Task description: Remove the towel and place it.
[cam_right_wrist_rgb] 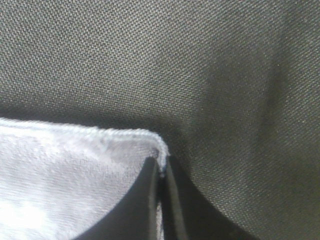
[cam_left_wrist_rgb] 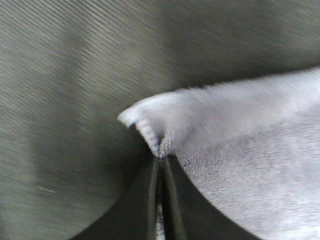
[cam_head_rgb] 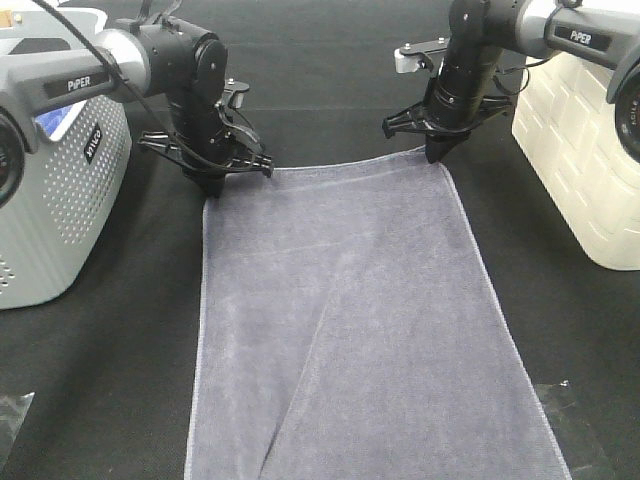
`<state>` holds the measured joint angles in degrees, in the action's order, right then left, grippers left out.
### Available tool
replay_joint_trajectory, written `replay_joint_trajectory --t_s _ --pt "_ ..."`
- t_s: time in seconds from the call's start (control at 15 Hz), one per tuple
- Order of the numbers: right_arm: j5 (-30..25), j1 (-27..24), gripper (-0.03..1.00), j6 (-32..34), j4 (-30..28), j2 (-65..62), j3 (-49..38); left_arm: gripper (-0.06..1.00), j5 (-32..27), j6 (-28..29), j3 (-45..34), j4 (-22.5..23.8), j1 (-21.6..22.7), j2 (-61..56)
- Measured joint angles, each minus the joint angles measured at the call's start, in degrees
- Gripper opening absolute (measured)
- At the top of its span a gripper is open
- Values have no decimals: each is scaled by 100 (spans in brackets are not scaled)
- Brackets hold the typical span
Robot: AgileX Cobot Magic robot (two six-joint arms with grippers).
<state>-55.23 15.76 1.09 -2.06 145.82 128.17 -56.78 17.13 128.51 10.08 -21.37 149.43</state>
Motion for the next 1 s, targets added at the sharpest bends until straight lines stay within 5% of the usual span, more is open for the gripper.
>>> replay_joint_trajectory --t_s 0.47,1.0 --pt "407 -69 0 0 -201 0 699 1 705 0 722 372 218 23" --pt "2177 -235 0 -155 -344 34 699 1 2750 0 733 1031 286 57"
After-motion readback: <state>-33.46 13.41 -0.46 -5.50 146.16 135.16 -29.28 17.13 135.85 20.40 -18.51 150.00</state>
